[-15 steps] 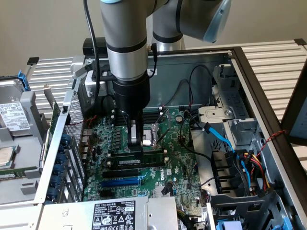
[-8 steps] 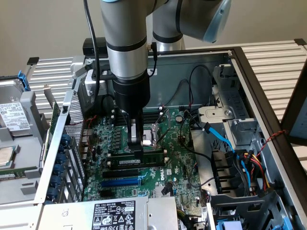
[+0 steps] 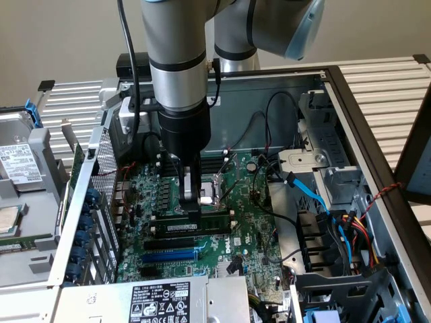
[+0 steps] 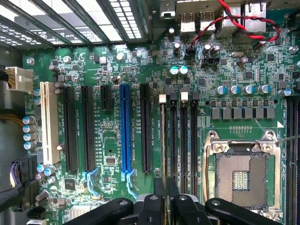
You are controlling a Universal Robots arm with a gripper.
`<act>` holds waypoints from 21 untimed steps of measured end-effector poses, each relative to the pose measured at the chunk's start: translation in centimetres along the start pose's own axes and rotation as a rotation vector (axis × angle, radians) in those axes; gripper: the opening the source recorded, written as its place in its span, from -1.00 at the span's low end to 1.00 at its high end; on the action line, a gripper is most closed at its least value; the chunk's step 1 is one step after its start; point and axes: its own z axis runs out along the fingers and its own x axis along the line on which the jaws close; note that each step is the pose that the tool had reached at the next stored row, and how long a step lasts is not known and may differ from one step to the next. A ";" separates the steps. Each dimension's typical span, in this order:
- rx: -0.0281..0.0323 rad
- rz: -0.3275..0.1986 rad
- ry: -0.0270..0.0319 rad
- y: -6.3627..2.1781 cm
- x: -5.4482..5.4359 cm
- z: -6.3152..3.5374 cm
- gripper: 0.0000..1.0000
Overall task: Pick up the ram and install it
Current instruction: 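Press down the ram until it locks into place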
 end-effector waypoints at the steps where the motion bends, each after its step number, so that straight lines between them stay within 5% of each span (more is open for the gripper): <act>1: 0.0000 0.000 0.0001 0.00 0.0 0.00 -0.62; 3: -0.0001 0.000 0.0001 0.00 0.0 0.00 -0.50; 13: -0.0001 0.000 0.0002 0.00 0.0 0.00 -0.50; 16: 0.0000 0.000 0.0002 0.00 0.0 0.00 -0.79; 21: 0.0000 0.000 0.0006 0.00 0.0 0.00 -0.79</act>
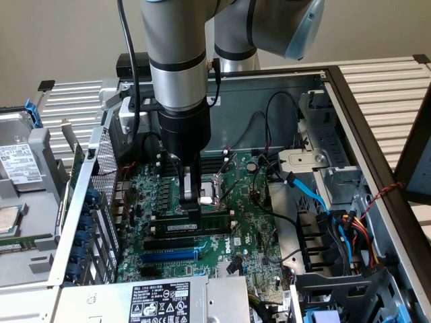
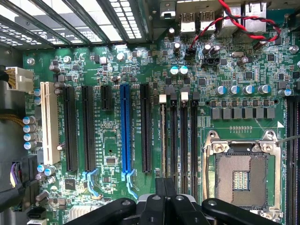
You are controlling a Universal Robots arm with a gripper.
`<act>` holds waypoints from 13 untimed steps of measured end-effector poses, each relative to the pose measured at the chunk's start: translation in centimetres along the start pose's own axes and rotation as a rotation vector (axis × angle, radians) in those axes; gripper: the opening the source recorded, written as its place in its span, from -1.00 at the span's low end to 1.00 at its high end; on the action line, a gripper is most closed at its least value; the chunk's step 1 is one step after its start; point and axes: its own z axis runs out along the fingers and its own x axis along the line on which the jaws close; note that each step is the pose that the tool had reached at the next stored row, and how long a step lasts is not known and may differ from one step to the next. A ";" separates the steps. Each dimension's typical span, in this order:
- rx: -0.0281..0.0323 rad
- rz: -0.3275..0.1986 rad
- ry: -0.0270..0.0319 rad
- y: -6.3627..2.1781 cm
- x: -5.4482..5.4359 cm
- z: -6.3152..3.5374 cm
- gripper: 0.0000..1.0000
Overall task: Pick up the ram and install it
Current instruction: 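Press down the ram until it locks into place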
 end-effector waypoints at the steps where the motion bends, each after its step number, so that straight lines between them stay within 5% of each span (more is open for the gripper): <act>1: -0.0001 0.000 0.0002 0.00 0.0 0.01 -0.79; 13: -0.0001 0.000 0.0001 0.01 0.0 0.26 -0.79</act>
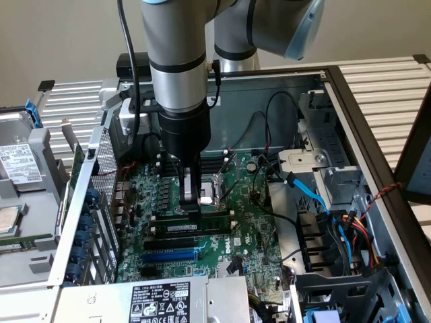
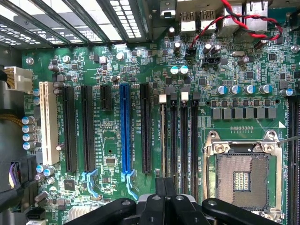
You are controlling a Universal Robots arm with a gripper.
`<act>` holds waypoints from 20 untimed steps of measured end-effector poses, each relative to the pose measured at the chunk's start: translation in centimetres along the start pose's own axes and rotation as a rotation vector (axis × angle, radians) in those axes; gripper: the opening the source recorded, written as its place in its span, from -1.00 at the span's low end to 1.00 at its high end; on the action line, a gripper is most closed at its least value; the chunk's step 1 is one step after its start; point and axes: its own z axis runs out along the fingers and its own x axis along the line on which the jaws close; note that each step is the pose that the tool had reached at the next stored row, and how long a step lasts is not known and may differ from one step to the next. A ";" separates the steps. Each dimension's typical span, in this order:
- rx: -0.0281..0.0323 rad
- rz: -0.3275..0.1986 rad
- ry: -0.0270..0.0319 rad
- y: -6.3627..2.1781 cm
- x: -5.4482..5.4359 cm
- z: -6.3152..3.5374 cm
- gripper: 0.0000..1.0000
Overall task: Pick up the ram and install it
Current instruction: 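Press down the ram until it locks into place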
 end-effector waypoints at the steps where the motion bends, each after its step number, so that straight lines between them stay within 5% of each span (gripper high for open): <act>1: 0.0000 0.000 0.0000 0.00 0.0 0.00 -0.79; 20: -0.0001 0.000 -0.0005 -0.01 0.1 0.00 -0.79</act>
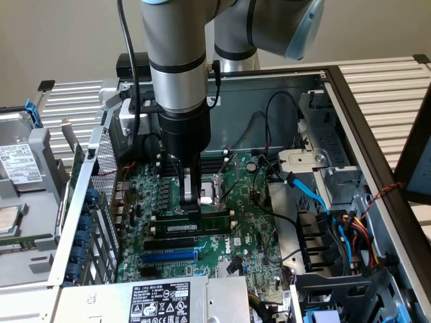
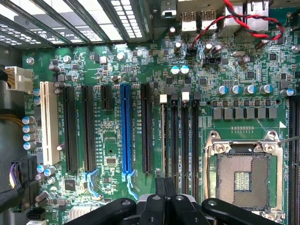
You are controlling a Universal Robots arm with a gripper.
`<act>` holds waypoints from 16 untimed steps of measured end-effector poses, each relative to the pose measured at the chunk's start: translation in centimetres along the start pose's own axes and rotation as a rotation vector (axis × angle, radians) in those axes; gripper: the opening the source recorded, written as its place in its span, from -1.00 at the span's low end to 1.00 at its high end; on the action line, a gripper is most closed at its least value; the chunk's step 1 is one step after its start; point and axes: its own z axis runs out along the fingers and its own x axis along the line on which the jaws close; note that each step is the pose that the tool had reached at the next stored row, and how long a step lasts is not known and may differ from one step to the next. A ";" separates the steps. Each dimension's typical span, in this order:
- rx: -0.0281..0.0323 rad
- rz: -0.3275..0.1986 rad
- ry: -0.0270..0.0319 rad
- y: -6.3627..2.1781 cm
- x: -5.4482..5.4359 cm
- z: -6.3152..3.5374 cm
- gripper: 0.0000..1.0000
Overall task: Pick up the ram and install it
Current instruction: 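Press down the ram until it locks into place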
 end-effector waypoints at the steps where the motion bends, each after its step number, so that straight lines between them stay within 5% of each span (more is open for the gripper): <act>1: 0.0000 0.000 0.0000 0.00 0.0 0.00 -0.79; 16: 0.0001 0.000 0.0000 0.00 0.0 0.00 -0.79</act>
